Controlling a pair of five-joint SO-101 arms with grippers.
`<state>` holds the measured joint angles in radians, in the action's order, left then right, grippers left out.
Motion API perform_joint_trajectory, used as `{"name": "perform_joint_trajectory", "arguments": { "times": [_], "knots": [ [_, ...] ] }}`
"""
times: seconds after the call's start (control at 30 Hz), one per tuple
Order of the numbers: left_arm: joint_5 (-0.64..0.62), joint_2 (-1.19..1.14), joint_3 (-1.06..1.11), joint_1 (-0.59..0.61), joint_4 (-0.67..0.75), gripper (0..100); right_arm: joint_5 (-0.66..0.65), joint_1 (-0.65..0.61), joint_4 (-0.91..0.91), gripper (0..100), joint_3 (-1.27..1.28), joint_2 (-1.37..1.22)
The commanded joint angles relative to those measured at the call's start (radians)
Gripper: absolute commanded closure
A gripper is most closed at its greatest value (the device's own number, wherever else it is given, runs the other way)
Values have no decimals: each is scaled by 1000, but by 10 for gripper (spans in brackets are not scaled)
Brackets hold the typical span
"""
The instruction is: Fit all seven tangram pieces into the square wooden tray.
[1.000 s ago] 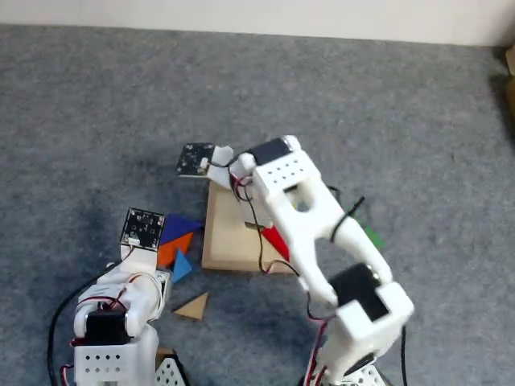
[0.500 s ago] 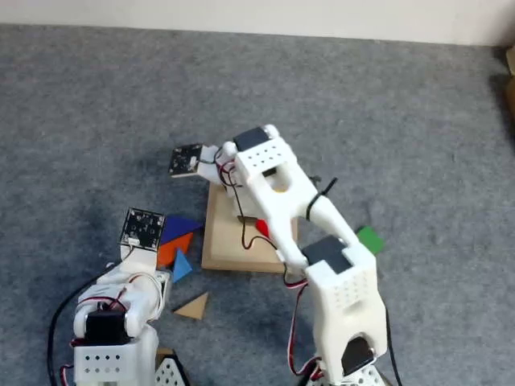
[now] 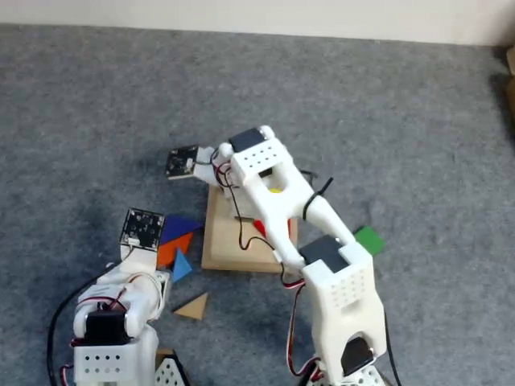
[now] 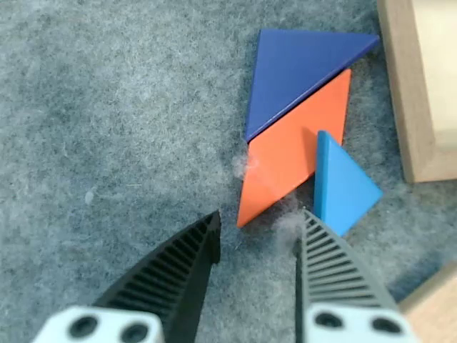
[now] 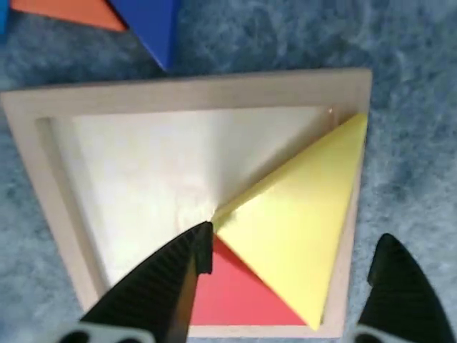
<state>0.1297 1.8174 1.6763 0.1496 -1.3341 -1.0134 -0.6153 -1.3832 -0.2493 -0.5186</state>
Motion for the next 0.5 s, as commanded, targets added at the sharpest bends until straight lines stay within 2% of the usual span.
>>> {"name": "perform_joint_trajectory", "arguments": {
  "times": [0.0, 0.1, 0.23, 0.37, 0.47],
  "knots": [
    [-3, 4, 19, -10, -6, 829, -9, -19, -53, 677, -65, 27],
    [-3, 4, 19, -10, -6, 829, -8, -22, -110, 711, -107, 38],
    [-3, 4, 19, -10, -6, 829, -2, -19, -163, 875, -176, 38],
    [-3, 4, 19, -10, -6, 829, 161, -18, -157, 962, -236, 36],
    [-3, 4, 19, -10, -6, 829, 305, 7, -38, 975, -246, 36]
  ]
}}
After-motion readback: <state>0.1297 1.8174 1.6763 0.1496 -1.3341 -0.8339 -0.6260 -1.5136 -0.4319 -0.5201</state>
